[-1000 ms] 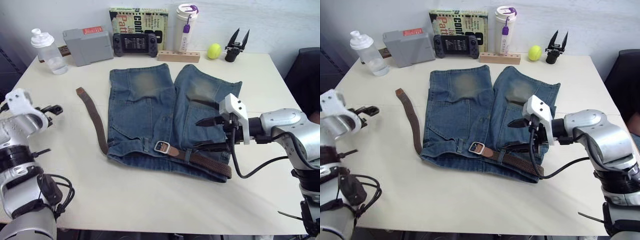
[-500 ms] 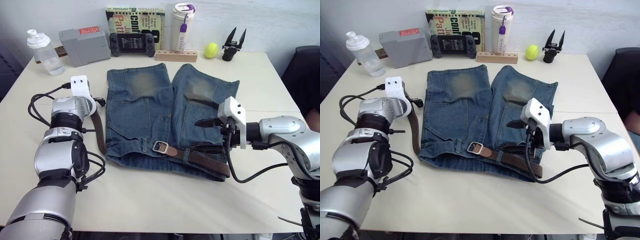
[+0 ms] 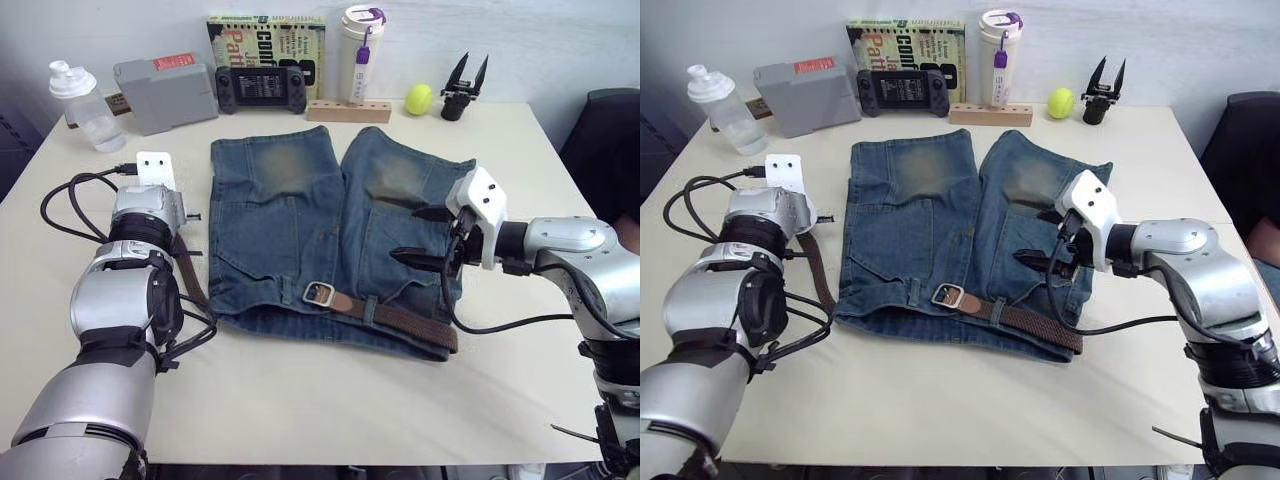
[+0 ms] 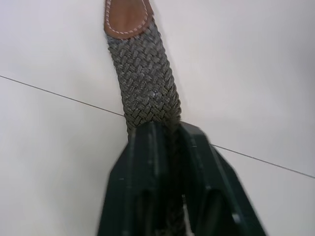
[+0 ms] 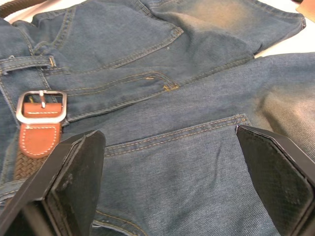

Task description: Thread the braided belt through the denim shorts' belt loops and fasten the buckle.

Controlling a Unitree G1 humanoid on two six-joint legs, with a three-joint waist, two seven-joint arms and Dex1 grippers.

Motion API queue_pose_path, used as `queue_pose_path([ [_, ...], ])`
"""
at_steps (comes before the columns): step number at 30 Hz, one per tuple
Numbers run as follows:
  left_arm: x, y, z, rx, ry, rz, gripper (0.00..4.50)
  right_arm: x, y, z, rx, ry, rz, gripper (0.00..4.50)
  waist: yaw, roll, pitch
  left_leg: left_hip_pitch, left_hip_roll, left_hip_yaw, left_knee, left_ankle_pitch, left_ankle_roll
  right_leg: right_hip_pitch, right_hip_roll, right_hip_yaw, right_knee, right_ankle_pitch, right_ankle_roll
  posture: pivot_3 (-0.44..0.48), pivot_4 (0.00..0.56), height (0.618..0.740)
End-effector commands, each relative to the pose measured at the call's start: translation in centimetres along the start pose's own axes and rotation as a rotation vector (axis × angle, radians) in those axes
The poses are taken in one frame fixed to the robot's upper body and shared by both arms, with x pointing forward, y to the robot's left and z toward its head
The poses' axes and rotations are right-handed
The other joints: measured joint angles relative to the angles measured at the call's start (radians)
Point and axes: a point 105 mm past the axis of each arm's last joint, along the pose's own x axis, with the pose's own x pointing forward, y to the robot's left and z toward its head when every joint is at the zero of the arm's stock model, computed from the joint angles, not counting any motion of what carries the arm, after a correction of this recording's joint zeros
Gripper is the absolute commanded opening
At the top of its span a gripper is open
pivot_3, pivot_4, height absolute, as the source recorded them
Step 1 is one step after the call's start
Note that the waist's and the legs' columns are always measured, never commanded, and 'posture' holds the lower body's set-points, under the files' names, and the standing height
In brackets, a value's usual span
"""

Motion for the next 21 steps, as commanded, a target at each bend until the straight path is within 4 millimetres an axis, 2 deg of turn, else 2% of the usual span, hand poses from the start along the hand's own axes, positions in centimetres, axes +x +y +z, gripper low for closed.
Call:
queue_pose_path([
  [1, -0.3, 1.4, 1.5, -0.034, -0.058, 0.053, 0.04, -0.1, -0.5, 1.2, -0.049, -0.033, -0.018, 4.50, 0.000, 0.000, 0.000, 0.000, 0.000, 0.000, 0.000, 0.000, 0.000, 0.000, 0.000, 0.000, 0.000, 0.000, 0.000, 0.000, 0.150, 0.713],
  [3, -0.9, 1.9, 4.2, 0.032, -0.234, 0.078, 0.04, -0.1, -0.5, 1.3, -0.052, -0.035, -0.015, 4.50, 0.000, 0.000, 0.000, 0.000, 0.000, 0.000, 0.000, 0.000, 0.000, 0.000, 0.000, 0.000, 0.000, 0.000, 0.000, 0.000, 0.150, 0.713],
  [4, -1.7, 1.3, 6.1, 0.120, -0.373, 0.051, 0.04, -0.1, -0.4, 1.3, -0.054, -0.037, -0.013, 4.50, 0.000, 0.000, 0.000, 0.000, 0.000, 0.000, 0.000, 0.000, 0.000, 0.000, 0.000, 0.000, 0.000, 0.000, 0.000, 0.000, 0.150, 0.713],
  [5, -2.9, -0.4, 7.8, 0.192, -0.520, -0.061, 0.04, -0.2, -0.4, 1.4, -0.056, -0.038, -0.009, 4.50, 0.001, 0.000, 0.000, 0.000, 0.000, 0.000, 0.000, 0.000, 0.000, 0.000, 0.000, 0.000, 0.000, 0.000, 0.000, 0.000, 0.150, 0.713],
  [7, -4.7, -2.7, 8.7, 0.261, -0.651, -0.253, 0.04, -0.3, -0.3, 1.5, -0.060, -0.039, -0.005, 4.50, 0.003, 0.000, 0.000, 0.000, 0.000, 0.001, 0.000, 0.000, 0.000, -0.001, 0.000, 0.001, 0.000, 0.000, 0.000, 0.000, 0.150, 0.713],
  [10, -6.8, -3.7, 8.4, 0.365, -0.729, -0.396, 0.04, -0.5, -0.4, 1.5, -0.065, -0.036, -0.006, 4.50, 0.006, 0.000, 0.000, -0.002, 0.000, 0.001, 0.001, 0.000, -0.001, -0.002, 0.003, 0.001, 0.000, 0.000, 0.000, 0.000, 0.150, 0.713],
  [14, -11.6, -6.3, 7.1, 0.501, -0.884, -0.696, 0.04, -0.6, -0.6, 1.6, -0.085, -0.038, -0.014, 4.50, 0.002, 0.000, 0.000, -0.002, 0.000, 0.002, 0.001, -0.001, 0.000, -0.002, 0.002, 0.002, -0.001, 0.000, 0.000, 0.000, 0.150, 0.713],
  [17, -14.7, -7.8, 4.8, 0.657, -0.983, -0.893, 0.04, -0.3, -0.9, 3.0, -0.205, -0.091, -0.046, 4.50, 0.003, 0.000, 0.000, -0.002, 0.001, 0.002, 0.002, -0.001, -0.001, -0.002, 0.002, 0.002, -0.001, 0.000, 0.000, 0.000, 0.150, 0.713],
  [21, -16.9, -8.5, 0.9, 0.797, -0.950, -1.169, 0.04, 0.2, -1.3, 3.2, -0.554, 0.012, -0.088, 4.50, -0.001, 0.001, 0.001, -0.001, 0.002, 0.004, 0.001, -0.001, -0.001, -0.002, 0.002, 0.003, 0.000, 0.000, 0.000, 0.000, 0.150, 0.713],
])
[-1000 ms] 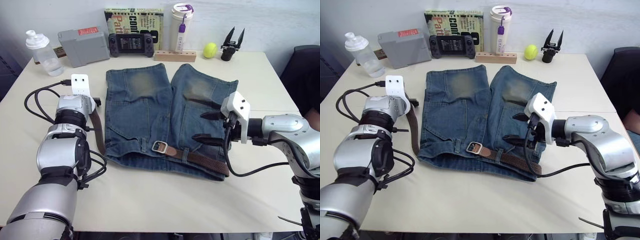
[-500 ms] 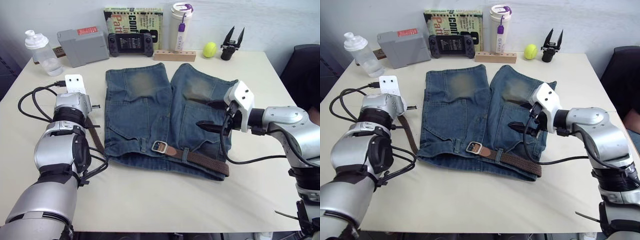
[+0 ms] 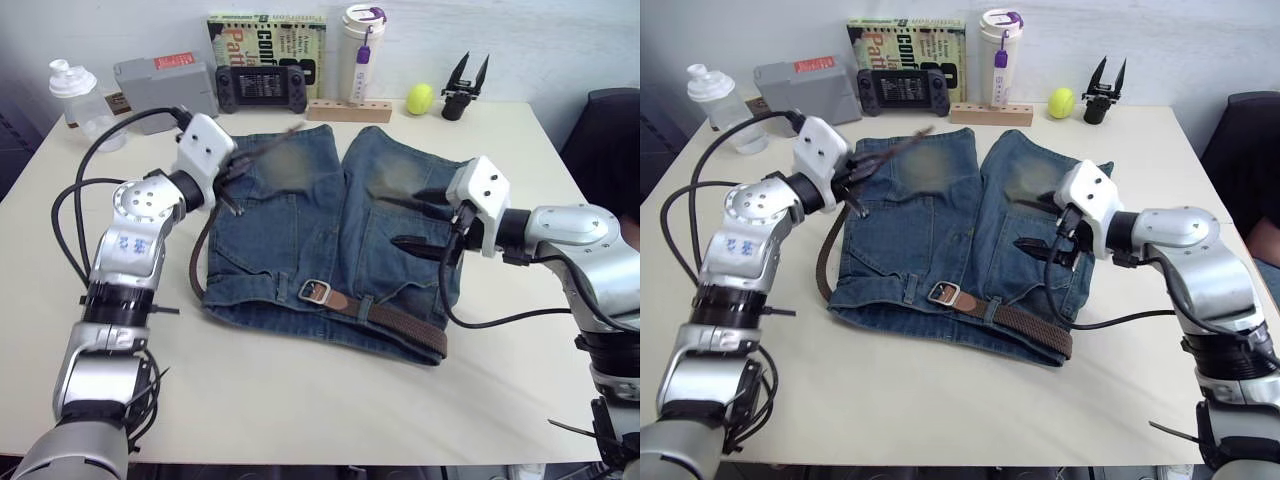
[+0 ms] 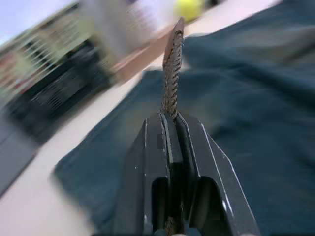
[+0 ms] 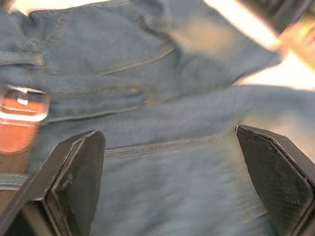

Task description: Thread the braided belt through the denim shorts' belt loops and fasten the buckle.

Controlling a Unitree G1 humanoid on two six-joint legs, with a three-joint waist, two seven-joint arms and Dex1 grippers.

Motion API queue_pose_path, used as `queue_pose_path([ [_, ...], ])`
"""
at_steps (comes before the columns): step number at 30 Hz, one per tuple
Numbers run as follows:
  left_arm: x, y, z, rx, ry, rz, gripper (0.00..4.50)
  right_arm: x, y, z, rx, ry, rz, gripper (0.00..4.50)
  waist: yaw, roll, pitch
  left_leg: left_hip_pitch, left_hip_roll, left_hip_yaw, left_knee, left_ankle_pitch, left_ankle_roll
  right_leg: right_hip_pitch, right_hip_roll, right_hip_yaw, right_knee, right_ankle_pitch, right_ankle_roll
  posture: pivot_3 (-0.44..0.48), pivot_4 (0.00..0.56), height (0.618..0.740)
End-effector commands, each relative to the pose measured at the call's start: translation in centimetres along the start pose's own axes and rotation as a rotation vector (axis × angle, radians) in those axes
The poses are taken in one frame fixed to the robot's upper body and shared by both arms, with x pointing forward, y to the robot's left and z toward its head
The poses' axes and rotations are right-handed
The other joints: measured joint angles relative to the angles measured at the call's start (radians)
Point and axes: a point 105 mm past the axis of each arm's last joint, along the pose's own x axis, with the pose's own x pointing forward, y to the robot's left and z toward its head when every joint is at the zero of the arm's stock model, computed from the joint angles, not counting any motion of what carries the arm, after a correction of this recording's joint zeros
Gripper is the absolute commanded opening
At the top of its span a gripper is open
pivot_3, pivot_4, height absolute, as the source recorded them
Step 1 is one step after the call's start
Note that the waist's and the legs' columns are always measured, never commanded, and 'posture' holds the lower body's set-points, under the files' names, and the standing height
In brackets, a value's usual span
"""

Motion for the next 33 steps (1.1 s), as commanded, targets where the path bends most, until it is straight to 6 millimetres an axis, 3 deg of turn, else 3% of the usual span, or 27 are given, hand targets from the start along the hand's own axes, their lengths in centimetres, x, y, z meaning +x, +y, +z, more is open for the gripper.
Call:
queue_pose_path([
  [1, -1.1, -2.9, 1.7, 0.043, -0.075, -0.226, 0.04, 0.1, -0.8, 1.0, -0.327, 0.048, -0.029, 4.50, 0.000, 0.000, 0.000, 0.001, 0.000, 0.000, 0.000, 0.000, 0.000, 0.000, 0.000, 0.000, 0.000, 0.000, 0.000, 0.000, 0.150, 0.713],
  [4, -1.6, -4.0, 1.7, 0.036, -0.083, -0.331, 0.04, 0.9, 0.4, 2.2, -0.480, 0.008, 0.016, 4.50, 0.002, 0.000, 0.000, 0.001, 0.000, 0.001, 0.000, 0.000, 0.000, 0.000, 0.000, 0.001, 0.000, 0.000, 0.000, 0.000, 0.150, 0.713],
  [8, -1.8, -4.7, 2.2, 0.041, -0.108, -0.410, 0.04, 2.3, 2.6, 2.8, -0.537, -0.042, 0.079, 4.50, 0.001, 0.000, 0.000, 0.001, 0.000, 0.001, 0.000, 0.000, 0.000, 0.000, 0.000, 0.001, 0.000, 0.000, 0.000, 0.000, 0.150, 0.713],
  [17, -1.3, -5.4, 2.3, 0.036, -0.131, -0.427, 0.04, 4.6, 2.5, 3.4, -0.555, -0.076, 0.029, 4.50, 0.001, 0.001, 0.000, 0.001, 0.000, 0.000, 0.001, 0.000, 0.000, 0.001, 0.001, 0.001, 0.001, 0.000, 0.000, 0.000, 0.150, 0.713],
  [21, -1.3, -5.3, 2.3, 0.032, -0.131, -0.425, 0.00, 5.2, 2.6, 3.1, -0.512, -0.080, 0.044, 3.22, 0.002, 0.001, 0.000, 0.001, 0.000, 0.000, 0.001, 0.000, 0.001, 0.001, 0.001, 0.001, 0.001, 0.000, 0.000, 0.000, 0.150, 0.713],
  [27, -1.6, -4.3, 1.5, 0.012, -0.096, -0.356, 0.00, 5.3, 2.6, 3.2, -0.473, -0.102, 0.055, 0.25, 0.000, 0.001, 0.000, 0.001, 0.000, 0.000, 0.001, 0.000, 0.001, 0.001, 0.001, 0.001, 0.001, 0.000, 0.000, 0.000, 0.150, 0.713],
  [28, -1.7, -3.8, 1.2, -0.022, -0.076, -0.317, 0.00, 5.3, 2.6, 3.1, -0.464, -0.101, 0.055, 0.04, 0.000, 0.001, 0.000, 0.001, 0.000, 0.000, 0.001, 0.000, 0.001, 0.001, 0.001, 0.001, 0.001, 0.000, 0.000, 0.000, 0.150, 0.713],
  [31, -2.0, -3.0, 0.9, -0.091, -0.043, -0.262, 0.00, 5.4, 2.5, 3.0, -0.457, -0.100, 0.055, 0.04, -0.001, 0.001, 0.000, 0.001, 0.000, 0.000, 0.001, 0.000, 0.001, 0.001, 0.001, 0.001, 0.001, 0.000, 0.000, 0.000, 0.150, 0.713],
  [32, -2.8, -2.0, 0.3, -0.189, -0.005, -0.225, 0.00, 5.6, 2.5, 3.1, -0.467, -0.106, 0.053, 0.04, 0.000, 0.001, 0.000, 0.001, 0.000, 0.000, 0.001, 0.000, 0.001, 0.001, 0.001, 0.001, 0.001, 0.000, 0.000, 0.000, 0.150, 0.713],
  [33, -3.8, -1.1, 0.3, -0.310, 0.004, -0.207, 0.38, 5.7, 2.5, 3.2, -0.479, -0.112, 0.050, 0.00, -0.001, 0.001, 0.000, 0.001, 0.000, -0.001, 0.001, 0.000, 0.001, 0.001, 0.001, 0.001, 0.001, 0.000, 0.000, 0.000, 0.150, 0.713],
])
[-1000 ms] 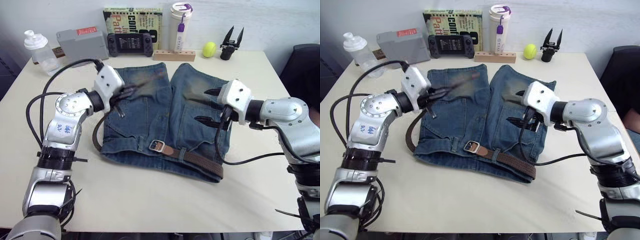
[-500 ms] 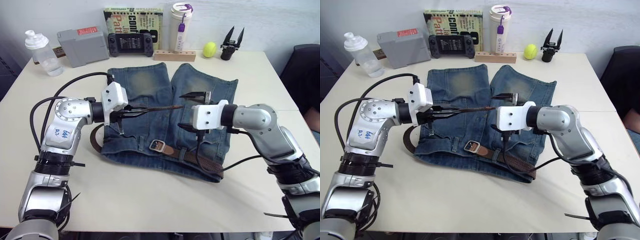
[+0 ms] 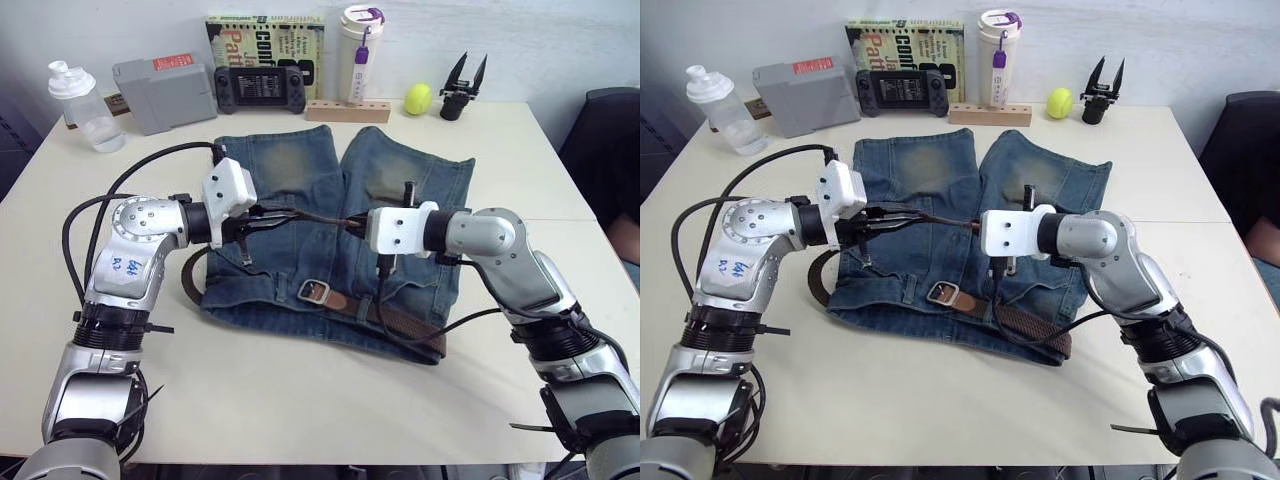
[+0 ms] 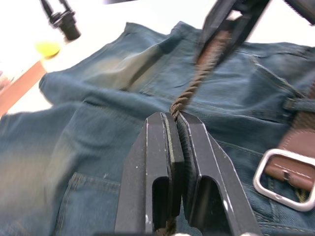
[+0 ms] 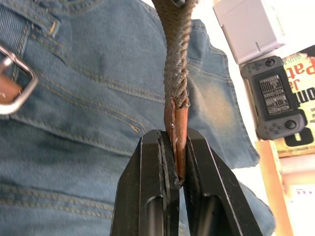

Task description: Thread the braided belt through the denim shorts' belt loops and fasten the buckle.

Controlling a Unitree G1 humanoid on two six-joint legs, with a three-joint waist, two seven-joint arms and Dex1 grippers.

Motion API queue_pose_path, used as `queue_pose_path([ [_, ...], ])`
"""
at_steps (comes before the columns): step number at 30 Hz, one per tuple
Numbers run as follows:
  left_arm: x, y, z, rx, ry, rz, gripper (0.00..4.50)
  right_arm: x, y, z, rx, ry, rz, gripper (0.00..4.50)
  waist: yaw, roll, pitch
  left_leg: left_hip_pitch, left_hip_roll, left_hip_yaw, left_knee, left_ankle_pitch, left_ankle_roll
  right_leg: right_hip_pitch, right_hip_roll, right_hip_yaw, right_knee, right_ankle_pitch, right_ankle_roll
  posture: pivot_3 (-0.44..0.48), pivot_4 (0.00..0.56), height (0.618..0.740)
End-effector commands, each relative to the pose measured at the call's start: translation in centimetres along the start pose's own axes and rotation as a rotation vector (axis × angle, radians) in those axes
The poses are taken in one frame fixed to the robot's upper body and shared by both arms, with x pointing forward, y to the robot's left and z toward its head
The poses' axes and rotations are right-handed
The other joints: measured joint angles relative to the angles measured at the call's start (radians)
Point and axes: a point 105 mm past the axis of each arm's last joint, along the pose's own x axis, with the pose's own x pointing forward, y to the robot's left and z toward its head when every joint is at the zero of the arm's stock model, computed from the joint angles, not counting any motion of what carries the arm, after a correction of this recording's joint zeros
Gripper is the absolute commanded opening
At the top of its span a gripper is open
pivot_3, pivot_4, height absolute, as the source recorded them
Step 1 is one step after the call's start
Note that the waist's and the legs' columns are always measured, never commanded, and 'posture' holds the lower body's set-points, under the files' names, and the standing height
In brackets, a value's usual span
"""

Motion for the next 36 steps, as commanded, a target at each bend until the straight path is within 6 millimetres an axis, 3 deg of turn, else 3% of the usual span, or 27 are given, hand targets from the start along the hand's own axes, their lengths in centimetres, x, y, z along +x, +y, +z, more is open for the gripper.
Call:
queue_pose_path([
  [1, -4.4, 2.6, 0.4, -0.285, -0.009, 0.143, 0.77, -0.3, -1.5, 0.8, -0.054, -0.035, -0.048, 0.00, -0.008, 0.000, 0.000, 0.000, 0.000, 0.000, 0.000, 0.000, 0.000, 0.000, 0.000, 0.000, 0.000, 0.000, 0.000, 0.000, 0.150, 0.713],
  [4, -7.4, 1.7, 1.9, -0.451, -0.025, 0.095, 1.90, 0.3, -1.4, 0.4, -0.148, -0.025, -0.027, 0.00, -0.029, 0.000, 0.000, 0.000, 0.002, -0.001, 0.000, 0.000, 0.000, 0.000, 0.001, 0.000, 0.001, 0.000, 0.000, 0.000, 0.150, 0.713],
  [7, -10.2, 2.6, 2.2, -0.540, -0.029, 0.193, 3.16, 0.7, -1.9, 0.2, -0.207, -0.038, -0.022, 0.00, -0.026, 0.002, 0.001, 0.001, 0.002, -0.001, -0.001, 0.000, 0.000, 0.000, 0.001, 0.001, 0.000, 0.000, 0.000, 0.000, 0.150, 0.713],
  [10, -12.5, 3.3, 2.7, -0.780, -0.090, 0.256, 4.46, 1.3, -2.7, 0.3, -0.228, -0.064, -0.042, 0.00, -0.024, 0.002, 0.001, 0.001, 0.002, 0.000, 0.000, 0.000, -0.001, 0.000, 0.001, 0.003, 0.001, 0.000, 0.000, 0.000, 0.150, 0.713],
  [14, -13.0, -0.8, 3.1, -1.074, -0.067, -0.035, 4.46, 2.1, -3.1, 0.9, -0.275, -0.109, -0.065, 0.00, -0.025, 0.002, 0.001, 0.001, 0.001, 0.000, 0.000, 0.000, -0.001, 0.000, 0.002, 0.007, 0.003, 0.000, 0.000, 0.000, 0.150, 0.713],
  [21, -13.5, -6.2, 4.4, -1.276, -0.108, -0.383, 4.46, 2.7, -2.6, 1.4, -0.381, -0.149, -0.094, 0.00, -0.030, 0.002, 0.002, 0.002, 0.000, -0.001, -0.001, 0.000, -0.001, 0.000, 0.001, 0.015, 0.002, 0.000, 0.000, 0.000, 0.150, 0.713],
  [24, -11.5, -7.2, 2.9, -1.302, -0.080, -0.300, 4.46, 2.7, -2.3, 1.5, -0.402, -0.160, -0.105, 0.00, -0.031, 0.003, 0.002, 0.004, 0.000, -0.001, -0.001, 0.000, -0.001, 0.000, 0.001, 0.018, 0.002, 0.000, 0.000, 0.000, 0.150, 0.713],
  [29, -8.1, -6.9, 1.5, -1.331, -0.155, -0.239, 4.46, 2.5, -1.9, 2.1, -0.433, -0.186, -0.127, 0.00, -0.023, 0.002, 0.002, 0.004, -0.001, -0.002, 0.000, 0.000, -0.001, 0.001, 0.001, 0.019, 0.004, 0.000, 0.000, 0.000, 0.150, 0.713],
  [36, -4.2, -5.5, -1.1, -1.471, -0.276, 0.026, 4.46, 1.8, -1.7, 3.3, -0.492, -0.221, -0.178, 0.00, -0.028, 0.001, 0.001, 0.003, -0.003, -0.002, 0.001, 0.000, 0.000, 0.001, 0.000, 0.019, 0.004, 0.000, 0.000, 0.000, 0.150, 0.713],
])
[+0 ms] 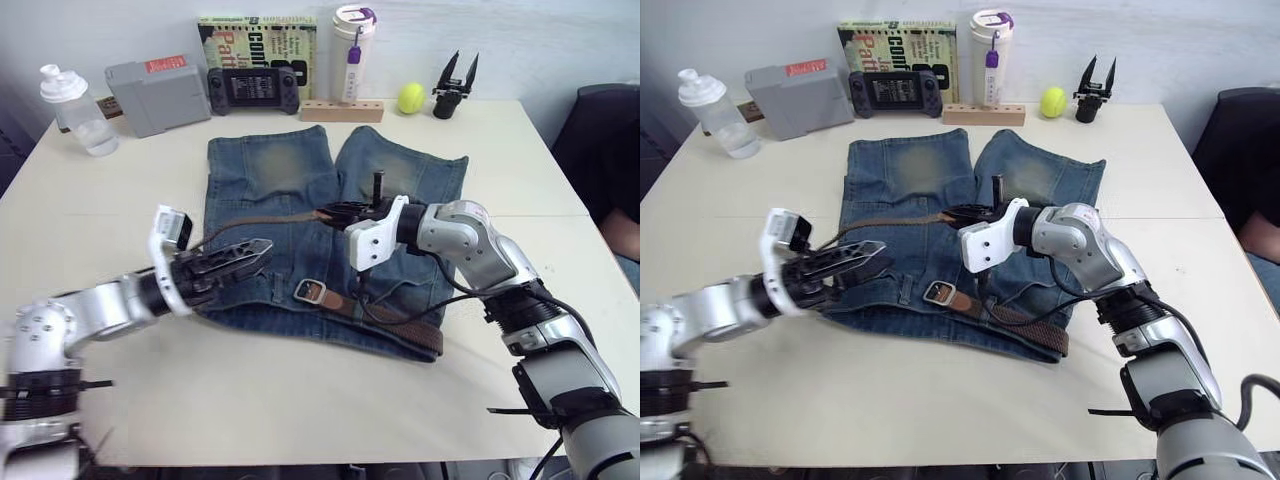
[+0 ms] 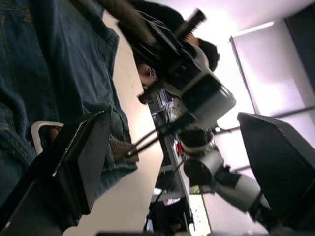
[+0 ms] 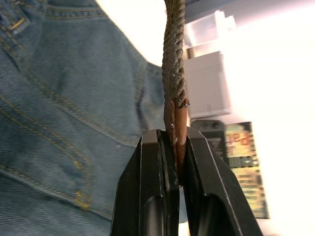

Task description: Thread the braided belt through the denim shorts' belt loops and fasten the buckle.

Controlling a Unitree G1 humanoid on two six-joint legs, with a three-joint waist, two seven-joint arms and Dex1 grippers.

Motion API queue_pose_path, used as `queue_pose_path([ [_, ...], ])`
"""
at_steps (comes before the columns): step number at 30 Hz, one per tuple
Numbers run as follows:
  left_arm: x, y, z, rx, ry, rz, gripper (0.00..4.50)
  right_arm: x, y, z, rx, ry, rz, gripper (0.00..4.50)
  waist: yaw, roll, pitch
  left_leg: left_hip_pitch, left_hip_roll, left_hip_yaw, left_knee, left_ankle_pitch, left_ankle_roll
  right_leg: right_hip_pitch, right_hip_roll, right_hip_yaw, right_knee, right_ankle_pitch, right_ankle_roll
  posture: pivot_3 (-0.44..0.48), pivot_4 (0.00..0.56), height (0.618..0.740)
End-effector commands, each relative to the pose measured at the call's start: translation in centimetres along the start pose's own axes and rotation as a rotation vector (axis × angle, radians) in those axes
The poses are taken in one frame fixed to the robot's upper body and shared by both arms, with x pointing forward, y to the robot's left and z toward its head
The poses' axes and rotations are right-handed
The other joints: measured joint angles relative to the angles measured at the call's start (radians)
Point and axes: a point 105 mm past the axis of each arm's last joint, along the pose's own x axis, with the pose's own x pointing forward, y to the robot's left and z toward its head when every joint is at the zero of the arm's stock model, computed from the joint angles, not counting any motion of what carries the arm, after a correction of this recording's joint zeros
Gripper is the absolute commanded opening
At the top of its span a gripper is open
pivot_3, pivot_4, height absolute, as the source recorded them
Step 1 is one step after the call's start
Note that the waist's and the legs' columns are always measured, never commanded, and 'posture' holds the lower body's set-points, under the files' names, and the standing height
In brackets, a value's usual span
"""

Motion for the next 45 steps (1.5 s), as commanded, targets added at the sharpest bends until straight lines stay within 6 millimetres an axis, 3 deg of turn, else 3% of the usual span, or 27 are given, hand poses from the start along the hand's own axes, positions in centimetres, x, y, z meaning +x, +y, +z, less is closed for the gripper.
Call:
queue_pose_path([
  [1, 0.6, -0.4, 1.0, 0.018, -0.090, 0.039, 4.46, -0.6, -1.3, 1.3, -0.067, -0.037, -0.060, 0.00, -0.001, 0.000, 0.000, 0.000, 0.001, 0.000, 0.000, 0.000, 0.000, 0.000, 0.001, 0.000, 0.000, 0.000, 0.000, 0.000, 0.150, 0.713],
  [7, 2.0, -0.4, 1.8, -0.025, -0.143, 0.042, 4.46, -0.6, -1.0, 2.4, -0.127, -0.067, -0.067, 0.00, 0.006, 0.000, 0.000, 0.001, 0.001, -0.001, 0.001, 0.001, 0.000, 0.001, 0.002, -0.001, 0.000, 0.000, 0.000, 0.000, 0.150, 0.713],
  [13, 2.5, -0.2, 1.9, -0.053, -0.142, 0.048, 4.46, -0.7, -0.7, 2.2, -0.152, -0.052, -0.064, 0.00, 0.007, -0.001, 0.000, 0.001, 0.000, -0.001, 0.000, 0.001, -0.001, 0.002, 0.002, -0.001, -0.002, 0.000, 0.000, 0.000, 0.150, 0.713],
  [17, 2.4, 0.3, 1.4, -0.065, -0.115, 0.063, 3.26, -0.7, -0.5, 2.1, -0.155, -0.043, -0.065, 0.00, 0.006, -0.001, 0.000, 0.001, 0.000, -0.001, 0.000, 0.001, -0.001, 0.003, 0.003, -0.001, -0.002, 0.000, 0.000, 0.000, 0.150, 0.713],
  [21, 2.1, 0.5, 1.2, -0.057, -0.065, 0.059, 1.63, -0.7, -0.4, 1.9, -0.166, -0.031, -0.065, 0.00, 0.006, -0.001, 0.000, 0.001, 0.000, -0.002, 0.000, 0.001, -0.001, 0.004, 0.003, -0.001, -0.002, 0.000, 0.000, 0.000, 0.150, 0.713],
  [25, 1.1, 0.6, 2.6, -0.053, -0.073, 0.074, 0.02, -0.8, -0.2, 2.3, -0.154, -0.052, -0.066, 0.00, 0.006, -0.001, 0.000, 0.001, 0.000, -0.002, 0.000, 0.001, -0.001, 0.004, 0.003, -0.001, -0.003, 0.000, 0.000, 0.000, 0.150, 0.713],
  [29, -0.8, 0.9, 4.3, -0.039, -0.081, 0.133, 0.02, -1.5, 0.3, 2.8, -0.017, -0.106, -0.033, 0.00, 0.006, -0.001, 0.000, 0.001, 0.000, -0.003, 0.000, 0.001, -0.001, 0.004, 0.003, -0.002, -0.004, 0.000, 0.000, 0.000, 0.150, 0.713],
  [30, -1.2, 0.7, 4.6, -0.031, -0.078, 0.137, 0.00, -1.7, 0.1, 2.9, 0.000, -0.114, -0.039, 0.93, 0.004, -0.001, 0.000, 0.002, 0.000, -0.003, -0.001, 0.001, -0.001, 0.005, 0.003, -0.002, -0.004, 0.000, 0.000, 0.000, 0.150, 0.713],
  [33, -3.0, -0.1, 5.5, 0.012, -0.043, 0.162, 0.00, -2.7, -0.1, 3.5, 0.113, -0.157, 0.003, 2.20, 0.001, -0.001, 0.000, 0.002, 0.001, -0.003, -0.001, 0.001, -0.001, 0.004, 0.004, -0.002, -0.004, 0.000, 0.000, 0.000, 0.150, 0.713],
  [37, -5.4, -0.8, 6.1, 0.040, 0.002, 0.210, 0.00, -4.1, -0.9, 3.8, 0.415, -0.184, 0.052, 4.17, 0.005, -0.001, 0.000, 0.002, 0.001, -0.004, -0.002, 0.001, -0.001, 0.004, 0.003, -0.002, -0.005, 0.000, 0.000, 0.000, 0.150, 0.713],
  [38, -5.9, -0.8, 6.0, 0.035, 0.015, 0.225, 0.00, -4.4, -1.1, 3.9, 0.476, -0.184, 0.068, 4.46, 0.005, -0.001, 0.000, 0.002, 0.000, -0.004, -0.002, 0.001, -0.001, 0.004, 0.003, -0.002, -0.005, 0.000, 0.000, 0.000, 0.150, 0.713],
  [45, -6.6, 0.5, 3.7, -0.014, 0.117, 0.272, 0.00, -7.0, -0.7, 5.5, 0.857, -0.148, 0.337, 4.46, 0.007, 0.000, 0.000, 0.001, 0.000, -0.005, -0.003, 0.000, -0.001, 0.004, 0.002, -0.002, -0.007, 0.000, 0.000, 0.000, 0.150, 0.713],
])
